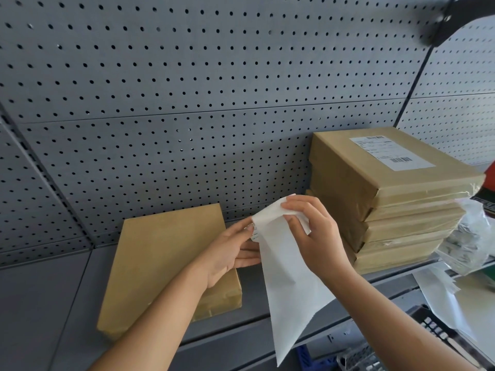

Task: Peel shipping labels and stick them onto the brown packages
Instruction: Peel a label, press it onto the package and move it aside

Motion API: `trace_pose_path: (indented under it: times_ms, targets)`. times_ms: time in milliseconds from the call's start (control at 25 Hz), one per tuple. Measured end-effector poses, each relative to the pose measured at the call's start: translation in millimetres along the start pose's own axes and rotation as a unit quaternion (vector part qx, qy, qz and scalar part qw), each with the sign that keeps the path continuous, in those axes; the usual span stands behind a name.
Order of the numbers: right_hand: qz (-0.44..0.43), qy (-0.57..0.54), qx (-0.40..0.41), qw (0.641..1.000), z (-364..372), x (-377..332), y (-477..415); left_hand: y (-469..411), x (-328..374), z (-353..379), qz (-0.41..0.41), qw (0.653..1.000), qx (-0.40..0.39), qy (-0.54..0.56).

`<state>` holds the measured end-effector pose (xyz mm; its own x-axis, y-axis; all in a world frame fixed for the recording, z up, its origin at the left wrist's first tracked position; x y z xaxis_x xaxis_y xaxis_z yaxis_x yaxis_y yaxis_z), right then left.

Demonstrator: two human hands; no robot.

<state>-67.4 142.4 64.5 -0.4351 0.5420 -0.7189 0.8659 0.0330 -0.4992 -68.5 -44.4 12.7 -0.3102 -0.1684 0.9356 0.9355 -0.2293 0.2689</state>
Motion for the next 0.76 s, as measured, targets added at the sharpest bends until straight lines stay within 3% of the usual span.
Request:
trace_pose_path:
  times_ms: [160,400,760]
  targets:
    - [0.003,-0.002,0.006,1.0,3.1,2.2,-7.3,1.0,1.5,-2.8,0.017,0.999,0.006,-0.052]
    - [0.022,-0.023,-0.006,0.999,9.8,-2.7,-19.5,9.5,1.9,5.9,0.02,0.99,-0.124,-0.058]
    - [0.017,-0.036,-0.005,0.999,11.7,-9.1,-28.2,1.6,0.4,17.1,0.047,0.995,-0.045,-0.073]
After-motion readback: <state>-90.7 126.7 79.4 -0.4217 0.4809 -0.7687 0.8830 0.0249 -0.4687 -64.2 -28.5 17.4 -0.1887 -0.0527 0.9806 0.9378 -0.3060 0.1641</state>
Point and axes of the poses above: each hand's wrist, its own y-axis away from the middle knuckle, its own z-axis out of the palm, x = y × z, the point moved 4 cm from there along -y, towards the middle knuckle, and after that the axes turned 4 degrees about z, right-handed, at the moved point
